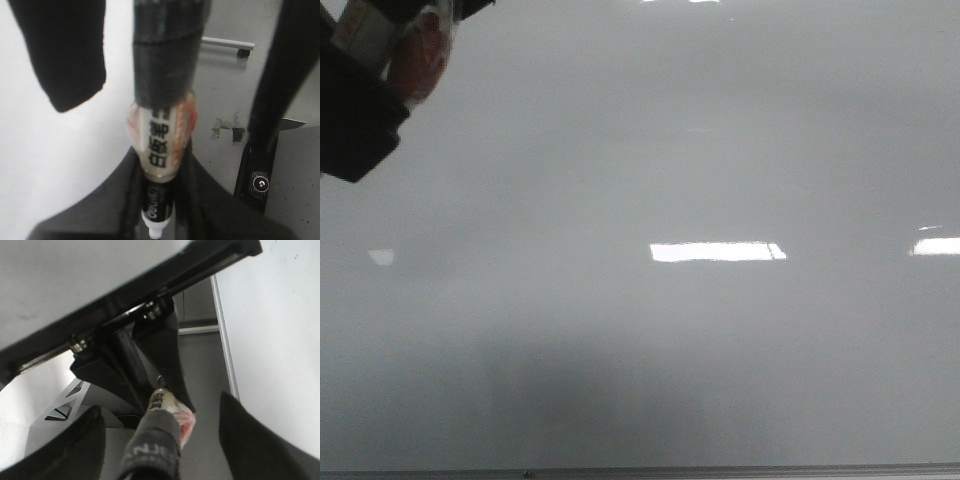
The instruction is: Write number 7 on whiteboard
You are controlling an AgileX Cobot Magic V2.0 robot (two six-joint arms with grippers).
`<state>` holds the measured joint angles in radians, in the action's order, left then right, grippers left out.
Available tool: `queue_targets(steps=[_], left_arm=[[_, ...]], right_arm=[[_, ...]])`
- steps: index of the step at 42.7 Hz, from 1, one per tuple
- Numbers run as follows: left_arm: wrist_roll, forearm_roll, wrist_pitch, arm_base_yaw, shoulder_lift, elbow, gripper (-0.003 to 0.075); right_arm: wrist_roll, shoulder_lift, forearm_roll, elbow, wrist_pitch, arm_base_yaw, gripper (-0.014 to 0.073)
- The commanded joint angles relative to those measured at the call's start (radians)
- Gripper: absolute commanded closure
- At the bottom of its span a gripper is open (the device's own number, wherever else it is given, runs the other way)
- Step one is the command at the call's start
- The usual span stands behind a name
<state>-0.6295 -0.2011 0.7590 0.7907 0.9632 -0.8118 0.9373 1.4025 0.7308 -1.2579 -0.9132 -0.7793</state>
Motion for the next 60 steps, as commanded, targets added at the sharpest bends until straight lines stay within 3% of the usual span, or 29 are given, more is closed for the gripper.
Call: queue_targets(steps=[1, 11, 15, 18, 23, 25, 32, 41, 47, 51, 60], left_arm=[[0.003, -0.012, -0.08, 0.008, -0.015, -0.037, 0.0741], [0.005, -0.012, -0.134, 0.008, -0.015, -0.037, 0.0714], [0.005, -0.012, -0.134, 0.008, -0.015, -0.037, 0.061], [0.007, -0.012, -0.14, 0.008, -0.015, -0.037, 0.0456], [0.012, -0.012, -0.185, 0.008, -0.017, -0.037, 0.0243], [0.012, -0.012, -0.212, 0.008, -0.029, -0.035, 0.0223], [0.011, -0.004, -0.305, 0.008, -0.15, 0.024, 0.0298], [0.021, -0.012, -0.311, 0.008, -0.447, 0.185, 0.0496], [0.101, -0.012, -0.314, 0.008, -0.61, 0.28, 0.0642], [0.119, -0.016, -0.314, 0.008, -0.687, 0.322, 0.0736], [0.119, -0.024, -0.314, 0.008, -0.744, 0.341, 0.0741]], right_arm=[[0.015, -0.028, 0.05, -0.037, -0.003, 0.0, 0.0169], [0.015, -0.028, 0.062, -0.037, -0.022, 0.0, 0.0491], [0.015, -0.028, 0.063, -0.037, -0.024, 0.0, 0.0583], [0.015, -0.028, 0.063, -0.037, -0.025, 0.004, 0.0651], [0.015, -0.029, 0.047, -0.037, -0.018, 0.007, 0.0659], [0.012, -0.031, 0.031, -0.035, -0.016, 0.018, 0.0659], [0.001, -0.067, 0.016, 0.049, 0.038, 0.133, 0.0653], [0.003, -0.216, 0.143, 0.293, 0.324, 0.308, 0.0653], [0.037, -0.277, 0.256, 0.414, 0.521, 0.318, 0.0653], [0.055, -0.282, 0.313, 0.445, 0.567, 0.316, 0.0653], [0.078, -0.249, 0.345, 0.422, 0.578, 0.296, 0.0653]])
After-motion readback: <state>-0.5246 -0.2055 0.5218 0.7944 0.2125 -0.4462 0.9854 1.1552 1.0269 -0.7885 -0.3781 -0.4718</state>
